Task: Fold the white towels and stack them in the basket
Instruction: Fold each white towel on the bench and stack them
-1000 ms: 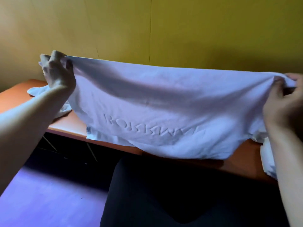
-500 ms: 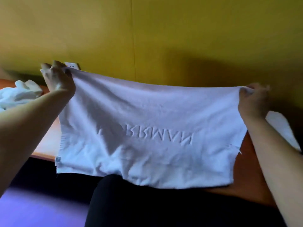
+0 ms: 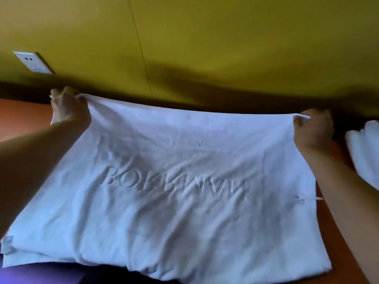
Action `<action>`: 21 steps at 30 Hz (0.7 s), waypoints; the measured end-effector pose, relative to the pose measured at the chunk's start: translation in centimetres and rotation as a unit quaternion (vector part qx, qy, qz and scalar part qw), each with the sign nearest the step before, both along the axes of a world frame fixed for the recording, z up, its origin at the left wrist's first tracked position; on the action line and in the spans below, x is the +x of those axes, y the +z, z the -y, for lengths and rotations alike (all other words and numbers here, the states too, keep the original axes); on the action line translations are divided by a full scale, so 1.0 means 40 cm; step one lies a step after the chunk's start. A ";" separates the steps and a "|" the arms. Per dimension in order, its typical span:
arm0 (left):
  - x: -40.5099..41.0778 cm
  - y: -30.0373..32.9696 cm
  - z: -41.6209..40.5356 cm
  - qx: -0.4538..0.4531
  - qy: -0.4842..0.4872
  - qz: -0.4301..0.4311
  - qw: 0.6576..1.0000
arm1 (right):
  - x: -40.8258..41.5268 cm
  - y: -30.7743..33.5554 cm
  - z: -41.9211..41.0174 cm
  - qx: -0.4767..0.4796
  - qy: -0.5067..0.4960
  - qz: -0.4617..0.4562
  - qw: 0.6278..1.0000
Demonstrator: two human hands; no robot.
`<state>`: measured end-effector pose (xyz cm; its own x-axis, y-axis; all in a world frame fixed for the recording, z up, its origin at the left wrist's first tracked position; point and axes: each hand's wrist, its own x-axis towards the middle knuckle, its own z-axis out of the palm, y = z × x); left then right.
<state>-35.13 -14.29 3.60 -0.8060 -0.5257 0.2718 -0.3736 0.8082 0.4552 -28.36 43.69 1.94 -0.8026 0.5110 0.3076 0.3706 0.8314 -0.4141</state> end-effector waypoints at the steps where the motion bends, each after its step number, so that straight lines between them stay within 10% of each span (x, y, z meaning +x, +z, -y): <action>1: -0.022 -0.012 -0.002 0.001 -0.004 0.006 1.000 | -0.009 -0.010 -0.008 0.000 -0.002 -0.001 1.000; 14: -0.034 -0.150 -0.047 -0.064 -0.113 0.194 0.972 | 0.024 -0.134 -0.061 -0.059 0.083 0.165 0.981; 21: 0.326 -0.213 -0.333 -0.083 -0.324 0.121 0.935 | 0.180 -0.184 -0.086 -0.050 0.069 0.155 0.984</action>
